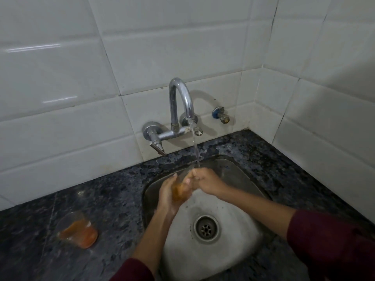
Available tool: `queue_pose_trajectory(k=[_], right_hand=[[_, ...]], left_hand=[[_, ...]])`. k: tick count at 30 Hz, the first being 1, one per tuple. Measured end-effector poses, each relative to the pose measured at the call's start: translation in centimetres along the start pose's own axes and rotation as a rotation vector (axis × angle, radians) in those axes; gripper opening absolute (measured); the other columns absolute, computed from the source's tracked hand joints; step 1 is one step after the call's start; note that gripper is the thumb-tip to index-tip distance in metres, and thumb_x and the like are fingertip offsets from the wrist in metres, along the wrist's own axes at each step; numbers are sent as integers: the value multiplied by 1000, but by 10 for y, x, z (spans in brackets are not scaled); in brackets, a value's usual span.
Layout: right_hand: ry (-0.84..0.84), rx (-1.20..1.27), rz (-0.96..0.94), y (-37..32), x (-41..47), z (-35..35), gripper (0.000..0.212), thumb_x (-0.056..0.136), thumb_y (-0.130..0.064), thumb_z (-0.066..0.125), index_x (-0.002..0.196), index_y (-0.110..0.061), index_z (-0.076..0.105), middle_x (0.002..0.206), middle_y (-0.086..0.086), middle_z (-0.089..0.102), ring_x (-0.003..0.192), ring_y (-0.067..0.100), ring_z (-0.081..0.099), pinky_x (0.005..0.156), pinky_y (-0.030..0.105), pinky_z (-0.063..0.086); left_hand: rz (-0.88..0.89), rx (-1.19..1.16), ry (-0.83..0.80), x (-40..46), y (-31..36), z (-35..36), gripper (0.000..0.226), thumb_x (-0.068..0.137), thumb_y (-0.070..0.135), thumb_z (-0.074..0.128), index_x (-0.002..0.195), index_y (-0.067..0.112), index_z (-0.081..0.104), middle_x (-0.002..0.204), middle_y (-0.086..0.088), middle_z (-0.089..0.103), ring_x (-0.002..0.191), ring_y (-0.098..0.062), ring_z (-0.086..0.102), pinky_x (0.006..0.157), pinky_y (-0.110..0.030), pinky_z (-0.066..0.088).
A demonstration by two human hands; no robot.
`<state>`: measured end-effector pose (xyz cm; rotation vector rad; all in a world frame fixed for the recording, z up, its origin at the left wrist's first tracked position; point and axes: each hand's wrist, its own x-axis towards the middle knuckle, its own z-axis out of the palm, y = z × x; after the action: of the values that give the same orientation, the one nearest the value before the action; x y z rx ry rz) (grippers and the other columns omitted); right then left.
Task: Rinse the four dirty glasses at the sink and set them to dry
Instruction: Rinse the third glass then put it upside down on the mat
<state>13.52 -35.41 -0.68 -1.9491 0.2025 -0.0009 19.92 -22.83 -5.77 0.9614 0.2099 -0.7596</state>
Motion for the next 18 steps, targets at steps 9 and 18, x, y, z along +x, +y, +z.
queue_pose_trajectory(k=[9, 18], right_hand=[[-215, -226, -200, 7, -5, 15, 36, 91, -9, 55, 127, -12, 55, 129, 8, 60, 119, 19, 55, 101, 33, 43], [-127, 135, 105, -11, 1, 11, 26, 91, -11, 57, 116, -7, 63, 115, 15, 67, 88, 15, 64, 81, 31, 54]], left_hand=[[177, 89, 233, 14, 19, 5, 11, 89, 19, 59, 80, 13, 62, 72, -8, 63, 57, -19, 61, 54, -27, 51], [135, 85, 54, 18, 7, -6, 13, 94, 24, 54, 96, 14, 61, 79, -6, 66, 66, -18, 65, 64, -33, 53]])
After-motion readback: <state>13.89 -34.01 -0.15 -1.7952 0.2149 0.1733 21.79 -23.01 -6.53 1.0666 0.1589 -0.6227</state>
